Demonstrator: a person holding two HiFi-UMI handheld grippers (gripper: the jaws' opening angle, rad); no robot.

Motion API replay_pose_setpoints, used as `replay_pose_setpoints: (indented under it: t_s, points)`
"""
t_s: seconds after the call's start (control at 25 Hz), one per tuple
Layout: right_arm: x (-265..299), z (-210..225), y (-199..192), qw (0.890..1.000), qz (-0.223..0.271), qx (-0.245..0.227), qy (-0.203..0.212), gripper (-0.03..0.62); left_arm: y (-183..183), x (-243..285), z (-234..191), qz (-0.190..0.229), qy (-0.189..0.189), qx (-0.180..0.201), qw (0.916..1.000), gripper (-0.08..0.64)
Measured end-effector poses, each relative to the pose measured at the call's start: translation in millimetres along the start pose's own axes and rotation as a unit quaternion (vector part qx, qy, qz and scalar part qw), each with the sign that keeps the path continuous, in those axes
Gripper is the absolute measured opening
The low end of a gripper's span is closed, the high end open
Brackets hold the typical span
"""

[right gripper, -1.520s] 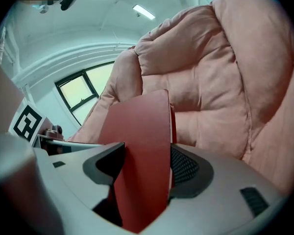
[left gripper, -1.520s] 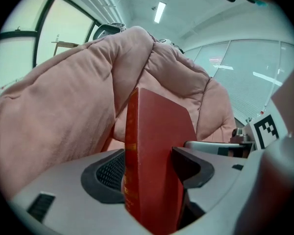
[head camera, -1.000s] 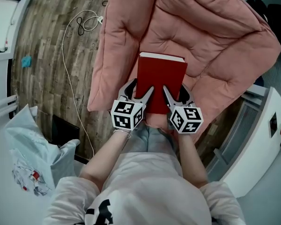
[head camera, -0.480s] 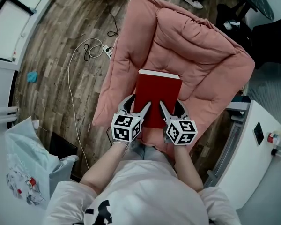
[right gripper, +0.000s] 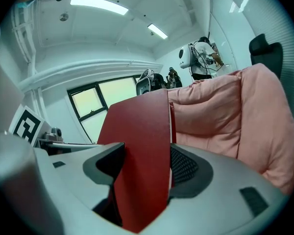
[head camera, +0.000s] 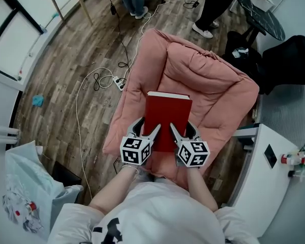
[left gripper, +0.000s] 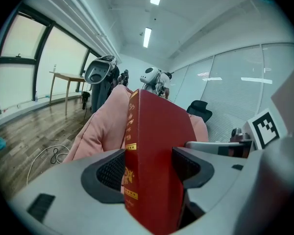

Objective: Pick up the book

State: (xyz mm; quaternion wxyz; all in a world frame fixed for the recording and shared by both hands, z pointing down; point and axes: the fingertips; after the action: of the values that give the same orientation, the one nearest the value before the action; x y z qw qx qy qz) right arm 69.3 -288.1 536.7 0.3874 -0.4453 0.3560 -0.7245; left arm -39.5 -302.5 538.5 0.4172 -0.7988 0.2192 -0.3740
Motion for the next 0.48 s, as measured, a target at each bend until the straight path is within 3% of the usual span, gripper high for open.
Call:
replay_pose_setpoints:
  t_s: [0.48]
  points:
    - [-13.8, -11.8, 65.9, 0.998, 0.059, -0.015, 0.005, 0.298, 69.7, -10.6, 22.4, 0.065, -0.018, 0.026, 0.9974, 0.290]
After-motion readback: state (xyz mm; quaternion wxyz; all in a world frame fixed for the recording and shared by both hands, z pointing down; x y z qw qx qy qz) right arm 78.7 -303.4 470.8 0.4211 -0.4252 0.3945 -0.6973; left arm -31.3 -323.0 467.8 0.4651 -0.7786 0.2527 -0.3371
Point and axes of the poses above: the fingertips, and each gripper's own axes: x forward along the fingers, z to its right, y out of its top, and after that the axes turned 5 degrees about z, right-handed
